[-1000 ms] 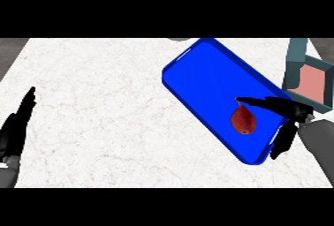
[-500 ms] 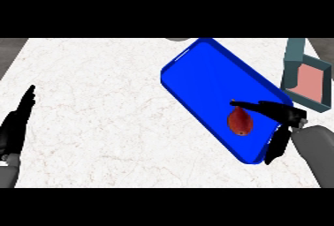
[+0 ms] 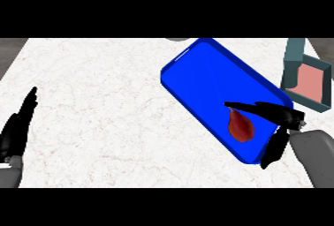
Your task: Pick the pear from the tray and place it in the cardboard box
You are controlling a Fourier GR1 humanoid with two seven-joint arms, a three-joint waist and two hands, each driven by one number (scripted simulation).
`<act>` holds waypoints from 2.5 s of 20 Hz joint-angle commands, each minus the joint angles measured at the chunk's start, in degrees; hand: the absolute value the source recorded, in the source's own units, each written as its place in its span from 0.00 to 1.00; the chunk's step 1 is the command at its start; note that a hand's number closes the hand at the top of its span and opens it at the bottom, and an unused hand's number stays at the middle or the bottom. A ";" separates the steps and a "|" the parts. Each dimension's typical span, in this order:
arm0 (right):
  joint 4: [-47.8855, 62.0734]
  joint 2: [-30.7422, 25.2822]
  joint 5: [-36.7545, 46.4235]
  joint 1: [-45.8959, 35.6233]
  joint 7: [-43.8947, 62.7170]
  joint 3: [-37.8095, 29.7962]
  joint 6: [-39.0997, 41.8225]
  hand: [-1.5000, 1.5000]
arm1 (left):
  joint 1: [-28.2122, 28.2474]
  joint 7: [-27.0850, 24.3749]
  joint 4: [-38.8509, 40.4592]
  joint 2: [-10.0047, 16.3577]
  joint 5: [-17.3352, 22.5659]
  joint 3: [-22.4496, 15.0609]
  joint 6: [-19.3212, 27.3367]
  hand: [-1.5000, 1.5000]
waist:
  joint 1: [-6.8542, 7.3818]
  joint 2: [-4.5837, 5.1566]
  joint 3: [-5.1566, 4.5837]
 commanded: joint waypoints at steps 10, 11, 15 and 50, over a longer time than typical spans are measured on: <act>-3.98 6.88 7.11 4.17 9.18 4.42 0.04 0.00 | -0.34 0.75 -1.44 -2.94 -3.49 1.84 -0.64 0.50 | 0.08 0.02 0.01; 0.90 6.10 6.52 -1.55 9.71 2.35 2.83 0.00 | -2.22 1.64 -0.69 -1.95 -3.20 2.70 -2.14 0.50 | 0.22 0.08 0.01; 2.69 6.77 12.63 0.14 3.88 4.04 -5.74 1.00 | -0.41 1.18 -1.21 -4.23 -5.04 2.51 -0.83 0.50 | 0.28 0.10 0.02; 36.86 -38.02 8.63 -10.02 -63.62 -27.41 -33.74 1.00 | -3.84 -0.96 -0.02 -4.88 -4.64 2.24 -3.76 0.50 | 3.44 1.77 0.52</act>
